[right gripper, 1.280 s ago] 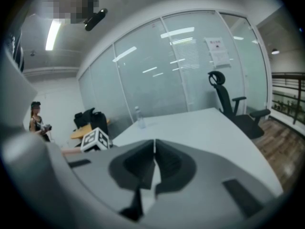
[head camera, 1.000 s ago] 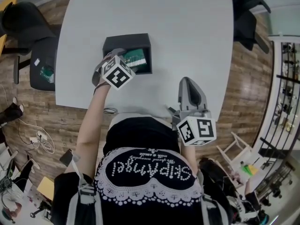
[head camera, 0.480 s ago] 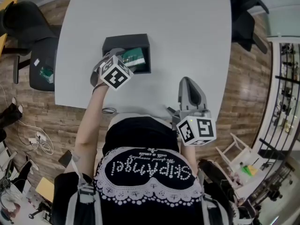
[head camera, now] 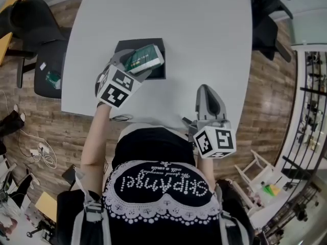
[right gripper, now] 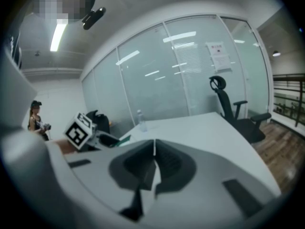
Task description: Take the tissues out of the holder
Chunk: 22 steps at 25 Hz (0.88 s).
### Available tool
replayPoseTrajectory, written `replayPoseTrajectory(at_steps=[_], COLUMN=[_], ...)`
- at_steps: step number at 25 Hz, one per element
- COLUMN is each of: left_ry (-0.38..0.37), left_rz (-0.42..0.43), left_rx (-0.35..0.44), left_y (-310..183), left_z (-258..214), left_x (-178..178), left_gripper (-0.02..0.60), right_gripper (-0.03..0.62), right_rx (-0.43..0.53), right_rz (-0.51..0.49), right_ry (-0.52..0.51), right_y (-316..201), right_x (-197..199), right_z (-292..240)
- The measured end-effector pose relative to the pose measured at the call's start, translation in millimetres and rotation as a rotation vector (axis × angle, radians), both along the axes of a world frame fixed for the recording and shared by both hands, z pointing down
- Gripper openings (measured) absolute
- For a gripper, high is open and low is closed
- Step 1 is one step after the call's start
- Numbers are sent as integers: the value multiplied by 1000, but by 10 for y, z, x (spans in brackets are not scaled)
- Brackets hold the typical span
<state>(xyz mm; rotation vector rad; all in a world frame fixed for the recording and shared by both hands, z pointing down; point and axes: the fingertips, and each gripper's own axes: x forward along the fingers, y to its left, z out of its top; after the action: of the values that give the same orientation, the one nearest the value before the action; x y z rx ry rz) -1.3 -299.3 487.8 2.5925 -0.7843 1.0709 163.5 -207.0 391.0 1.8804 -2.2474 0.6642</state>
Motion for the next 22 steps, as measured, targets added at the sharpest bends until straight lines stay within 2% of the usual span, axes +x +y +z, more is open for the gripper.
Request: replayPoseTrajectory(at_steps=[2, 7, 10, 17, 22], left_ry=[66, 152, 223, 444, 522], left_rz=[-46, -135, -192, -348, -402], left_rx=[51, 226, 298, 411, 463], left_y=[-45, -144, -114, 156, 427], left_z=[-263, -835, -1146, -1785, -2031], left_x=[-13, -164, -264, -559, -721], left_gripper=[348, 348, 348, 349, 348], right_gripper=[34, 34, 34, 33, 34], right_rx=[8, 43, 76, 142, 175], right_rz=[-2, -5, -5, -15, -22], right_ry=[2, 11, 7, 12, 11], right_y=[29, 30, 44, 142, 226], right_x=[4, -13, -7, -21, -47], right_z=[-18, -111, -203, -415, -523])
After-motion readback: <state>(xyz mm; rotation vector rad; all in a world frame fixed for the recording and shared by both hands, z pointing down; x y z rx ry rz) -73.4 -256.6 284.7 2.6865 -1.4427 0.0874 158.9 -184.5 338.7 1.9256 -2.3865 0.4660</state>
